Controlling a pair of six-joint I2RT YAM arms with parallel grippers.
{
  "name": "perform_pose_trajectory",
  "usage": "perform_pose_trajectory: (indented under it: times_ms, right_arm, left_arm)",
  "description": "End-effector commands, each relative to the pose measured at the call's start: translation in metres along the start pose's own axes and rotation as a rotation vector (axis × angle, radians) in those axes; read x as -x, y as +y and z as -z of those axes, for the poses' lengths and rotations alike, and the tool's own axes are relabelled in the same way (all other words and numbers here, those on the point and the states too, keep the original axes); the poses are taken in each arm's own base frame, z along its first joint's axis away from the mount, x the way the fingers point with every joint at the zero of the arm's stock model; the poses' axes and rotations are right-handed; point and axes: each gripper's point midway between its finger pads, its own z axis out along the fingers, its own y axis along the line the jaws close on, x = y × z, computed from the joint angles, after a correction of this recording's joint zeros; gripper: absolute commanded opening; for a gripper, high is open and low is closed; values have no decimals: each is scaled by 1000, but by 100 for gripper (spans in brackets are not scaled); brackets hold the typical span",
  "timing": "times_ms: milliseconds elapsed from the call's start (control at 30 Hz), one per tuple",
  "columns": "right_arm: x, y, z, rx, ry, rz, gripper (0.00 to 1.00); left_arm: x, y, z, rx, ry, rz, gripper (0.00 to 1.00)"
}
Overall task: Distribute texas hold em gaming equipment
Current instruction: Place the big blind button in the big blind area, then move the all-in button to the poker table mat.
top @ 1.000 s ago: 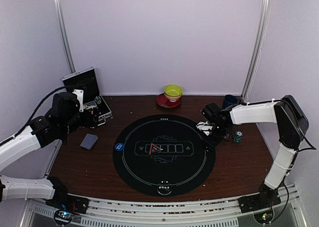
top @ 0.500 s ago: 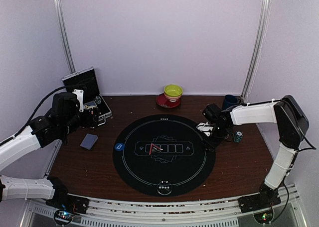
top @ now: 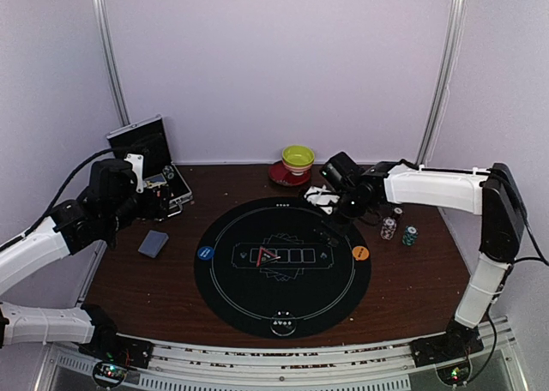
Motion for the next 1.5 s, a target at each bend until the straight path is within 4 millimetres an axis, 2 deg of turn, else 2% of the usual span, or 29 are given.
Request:
perform_pose_trajectory:
  times_ms: [0, 100, 200, 267, 367, 533, 767, 1067, 1300, 1467]
  right_arm:
    - [36, 42, -10, 34, -24, 125, 100]
    - [59, 79, -23, 81, -40, 176, 100]
    - [77, 105, -35, 107, -47, 179, 100]
    - [92, 114, -42, 111, -60, 161, 100]
    - [101, 117, -60, 89, -45, 112, 100]
    - [92, 125, -84, 111, 16, 85, 100]
    - [84, 135, -96, 152, 39, 67, 100]
    - [73, 122, -114, 71, 61, -7, 97]
    - [60, 82, -123, -4, 89, -78, 84]
    - [48, 49, -122, -37, 103, -115, 81]
  left_arm:
    - [11, 4, 3, 10, -41, 18, 98]
    - [12, 4, 4, 5, -44, 20, 98]
    - [13, 5, 5, 4, -50, 24, 98]
    - [14, 5, 6, 4, -52, 25, 98]
    - [14, 5, 7, 0, -55, 27, 98]
    - [14, 4, 7, -1, -55, 25, 98]
    - [14, 4, 6, 2, -53, 23, 98]
    - [14, 5, 6, 7, -53, 21, 98]
    - [14, 5, 7, 5, -54, 22, 98]
    - [13, 4, 5, 2, -49, 19, 98]
